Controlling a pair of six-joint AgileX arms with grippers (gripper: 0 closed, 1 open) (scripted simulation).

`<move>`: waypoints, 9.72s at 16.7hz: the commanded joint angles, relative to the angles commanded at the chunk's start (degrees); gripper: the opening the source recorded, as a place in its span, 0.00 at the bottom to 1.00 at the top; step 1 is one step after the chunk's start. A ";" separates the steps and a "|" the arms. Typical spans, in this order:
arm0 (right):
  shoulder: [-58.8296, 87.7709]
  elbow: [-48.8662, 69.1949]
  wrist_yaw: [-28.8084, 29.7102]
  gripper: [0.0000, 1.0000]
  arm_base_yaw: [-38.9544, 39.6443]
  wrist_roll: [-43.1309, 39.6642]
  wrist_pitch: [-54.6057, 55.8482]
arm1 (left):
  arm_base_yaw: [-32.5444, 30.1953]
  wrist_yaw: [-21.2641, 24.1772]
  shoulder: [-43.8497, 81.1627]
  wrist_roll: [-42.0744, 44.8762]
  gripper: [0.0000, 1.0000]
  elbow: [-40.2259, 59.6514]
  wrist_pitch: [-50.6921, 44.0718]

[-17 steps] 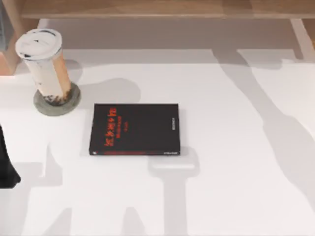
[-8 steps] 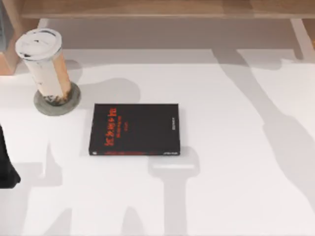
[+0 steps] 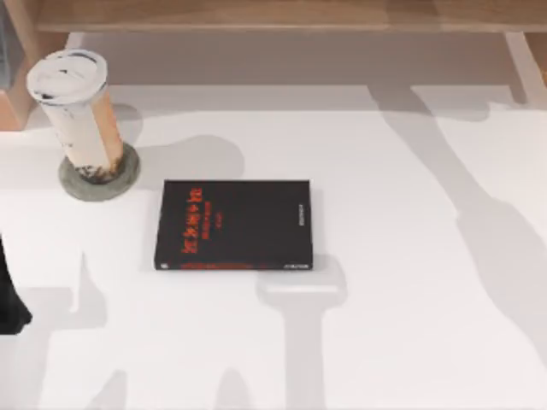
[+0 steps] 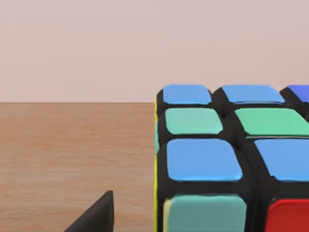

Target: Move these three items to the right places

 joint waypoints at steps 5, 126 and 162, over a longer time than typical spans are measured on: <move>0.00 0.00 0.00 1.00 0.00 0.00 0.00 | 0.34 0.28 -11.02 -0.01 1.00 1.30 -12.93; -115.23 -114.76 -22.37 1.00 -20.94 -0.81 -0.17 | 18.30 18.31 120.86 1.64 0.00 84.84 39.30; -115.23 -114.76 -22.37 1.00 -20.94 -0.81 -0.17 | -46.20 -37.11 103.15 61.36 0.00 41.25 38.71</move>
